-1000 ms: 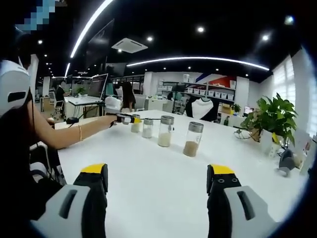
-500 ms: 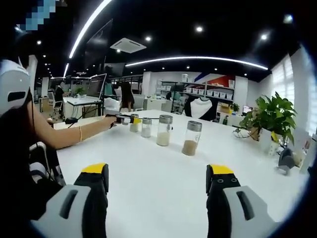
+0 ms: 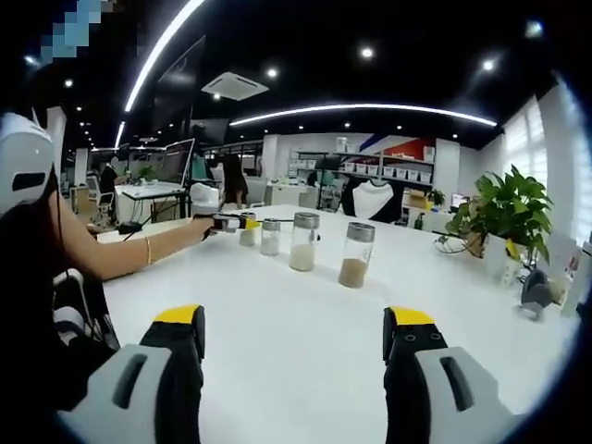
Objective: Rotate the seasoning bottle until the label or dispensing opening points toward the visible target arrow and the bottle remains upright within the marked orientation range
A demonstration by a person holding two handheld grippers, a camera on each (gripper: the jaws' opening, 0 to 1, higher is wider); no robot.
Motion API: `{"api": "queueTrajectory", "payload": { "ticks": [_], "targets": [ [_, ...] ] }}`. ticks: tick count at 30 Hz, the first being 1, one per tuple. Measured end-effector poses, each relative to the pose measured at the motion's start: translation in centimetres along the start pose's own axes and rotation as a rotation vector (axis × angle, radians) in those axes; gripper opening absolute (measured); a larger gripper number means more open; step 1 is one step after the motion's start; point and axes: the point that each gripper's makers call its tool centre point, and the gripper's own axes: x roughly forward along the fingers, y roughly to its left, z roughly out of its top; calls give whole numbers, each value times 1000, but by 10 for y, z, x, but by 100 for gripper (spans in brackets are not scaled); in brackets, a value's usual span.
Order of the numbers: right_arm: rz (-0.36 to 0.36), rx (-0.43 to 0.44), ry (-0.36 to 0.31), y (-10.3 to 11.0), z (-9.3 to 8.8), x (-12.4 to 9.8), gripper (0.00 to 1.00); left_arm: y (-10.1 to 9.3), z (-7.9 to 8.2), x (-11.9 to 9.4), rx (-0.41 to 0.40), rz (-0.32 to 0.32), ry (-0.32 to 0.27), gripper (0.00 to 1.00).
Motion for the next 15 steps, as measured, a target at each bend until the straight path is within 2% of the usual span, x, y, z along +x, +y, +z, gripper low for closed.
{"api": "queueTrajectory", "payload": {
  "ticks": [6, 15],
  "targets": [
    [3, -2, 1, 0, -1, 1, 79, -3, 1, 0, 31, -4, -1, 37],
    [0, 5, -4, -2, 0, 1, 79, -4, 4, -5, 29, -6, -2, 37]
  ]
}}
